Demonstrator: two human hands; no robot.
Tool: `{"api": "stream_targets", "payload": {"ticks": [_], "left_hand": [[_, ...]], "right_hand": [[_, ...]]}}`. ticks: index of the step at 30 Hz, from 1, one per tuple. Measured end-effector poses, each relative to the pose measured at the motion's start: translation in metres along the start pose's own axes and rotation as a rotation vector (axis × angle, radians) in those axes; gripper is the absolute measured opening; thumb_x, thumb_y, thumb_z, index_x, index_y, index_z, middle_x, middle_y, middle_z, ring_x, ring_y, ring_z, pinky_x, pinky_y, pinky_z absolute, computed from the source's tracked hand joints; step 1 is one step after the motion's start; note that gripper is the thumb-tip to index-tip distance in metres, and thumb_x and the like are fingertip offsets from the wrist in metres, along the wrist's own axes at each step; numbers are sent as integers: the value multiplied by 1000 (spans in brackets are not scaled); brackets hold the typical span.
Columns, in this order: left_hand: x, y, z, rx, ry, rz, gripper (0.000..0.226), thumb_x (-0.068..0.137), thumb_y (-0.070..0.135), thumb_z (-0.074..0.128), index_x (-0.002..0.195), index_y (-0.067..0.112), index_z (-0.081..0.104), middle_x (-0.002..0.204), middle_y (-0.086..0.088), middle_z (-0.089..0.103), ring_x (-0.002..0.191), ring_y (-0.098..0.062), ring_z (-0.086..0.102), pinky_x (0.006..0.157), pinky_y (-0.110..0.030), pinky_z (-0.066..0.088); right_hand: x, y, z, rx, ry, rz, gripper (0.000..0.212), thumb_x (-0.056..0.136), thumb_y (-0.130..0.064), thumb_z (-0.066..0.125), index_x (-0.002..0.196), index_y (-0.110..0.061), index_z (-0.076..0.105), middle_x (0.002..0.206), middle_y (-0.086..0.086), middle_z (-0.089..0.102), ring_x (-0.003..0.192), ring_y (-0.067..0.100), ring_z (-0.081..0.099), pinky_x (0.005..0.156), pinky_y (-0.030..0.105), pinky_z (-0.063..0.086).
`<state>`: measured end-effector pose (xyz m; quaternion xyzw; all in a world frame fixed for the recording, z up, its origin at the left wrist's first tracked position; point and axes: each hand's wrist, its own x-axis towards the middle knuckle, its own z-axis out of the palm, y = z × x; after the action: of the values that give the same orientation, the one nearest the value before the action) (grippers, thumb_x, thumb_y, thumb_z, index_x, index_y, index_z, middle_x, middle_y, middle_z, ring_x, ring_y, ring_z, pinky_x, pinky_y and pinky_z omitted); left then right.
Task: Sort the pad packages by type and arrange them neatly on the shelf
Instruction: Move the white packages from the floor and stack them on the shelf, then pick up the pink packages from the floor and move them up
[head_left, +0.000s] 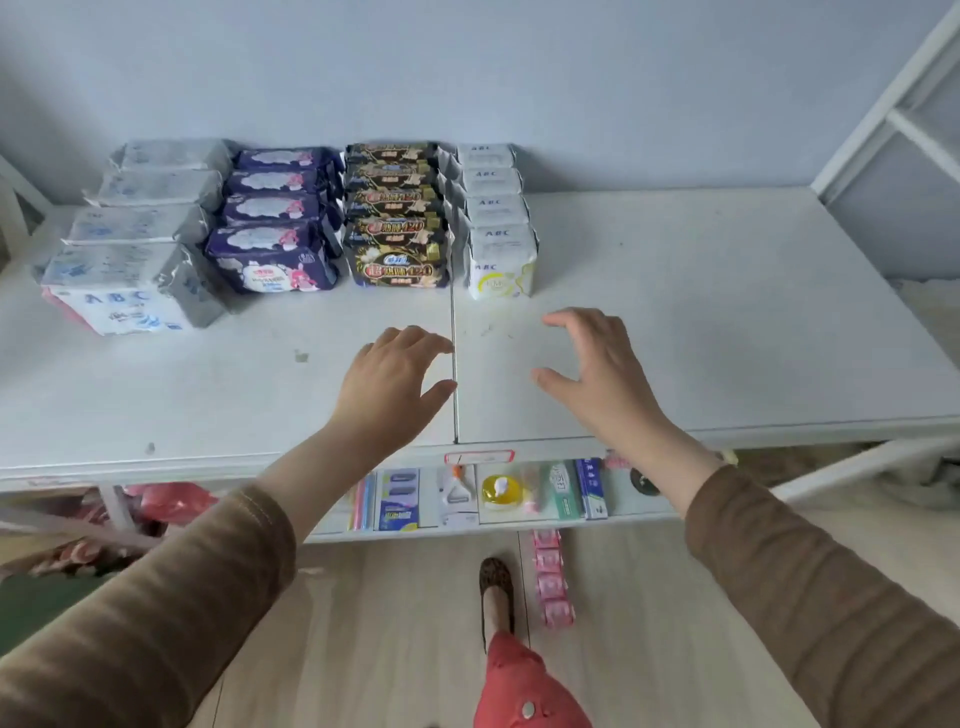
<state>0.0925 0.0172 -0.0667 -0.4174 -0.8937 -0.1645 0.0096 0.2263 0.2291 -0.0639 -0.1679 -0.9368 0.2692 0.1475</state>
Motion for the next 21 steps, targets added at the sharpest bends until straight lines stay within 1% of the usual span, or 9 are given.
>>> {"api": "stream_targets", "payload": {"ticks": [2, 5, 8, 10, 13, 18, 21], "left_hand": [[-39, 7, 6, -23, -3, -4, 39, 91, 38, 63, 127, 24, 58, 121, 5, 61, 110, -22, 53, 90, -38, 44], [-92, 21, 23, -65, -36, -3, 36, 90, 36, 63, 124, 23, 60, 117, 4, 61, 106, -23, 53, 86, -38, 44], [-132, 39, 44, -115, -56, -16, 33, 87, 30, 67, 119, 22, 63, 112, 3, 63, 102, -25, 54, 81, -40, 46], [-153, 51, 62, -135, -84, -31, 35, 85, 29, 68, 119, 21, 63, 113, 2, 64, 103, -27, 54, 82, -42, 48], [-185, 71, 98, -135, -167, -57, 38, 86, 32, 68, 122, 21, 62, 115, 1, 63, 108, -26, 54, 85, -41, 47], [-232, 115, 183, -138, -344, -148, 42, 87, 38, 66, 127, 25, 58, 120, 4, 60, 113, -22, 51, 91, -37, 45], [-252, 141, 247, -165, -450, -225, 42, 89, 39, 63, 129, 27, 57, 123, 6, 57, 114, -19, 50, 91, -38, 45]], "right_hand": [[-41, -8, 2, -23, -22, -6, 51, 86, -28, 70, 132, -21, 51, 134, -5, 50, 126, 17, 38, 95, 23, 32], [-100, -11, 10, -65, -80, -3, 51, 85, -27, 71, 132, -18, 52, 133, -2, 52, 125, 20, 40, 101, 29, 35], [-151, -1, 18, -92, -100, 11, 51, 84, -28, 74, 130, -14, 55, 127, 2, 55, 118, 24, 44, 97, 30, 34], [-178, 13, 24, -101, -127, 32, 51, 83, -26, 75, 128, -13, 57, 124, 5, 56, 116, 26, 47, 97, 32, 35], [-214, 44, 37, -100, -220, 89, 52, 84, -26, 75, 130, -15, 55, 128, 4, 56, 120, 26, 47, 100, 37, 39], [-275, 121, 63, -81, -351, 200, 51, 84, -26, 73, 130, -18, 54, 126, 3, 56, 117, 26, 47, 96, 37, 40], [-312, 183, 86, -73, -411, 259, 52, 84, -28, 71, 132, -17, 53, 126, 4, 55, 115, 27, 47, 90, 33, 38]]}}
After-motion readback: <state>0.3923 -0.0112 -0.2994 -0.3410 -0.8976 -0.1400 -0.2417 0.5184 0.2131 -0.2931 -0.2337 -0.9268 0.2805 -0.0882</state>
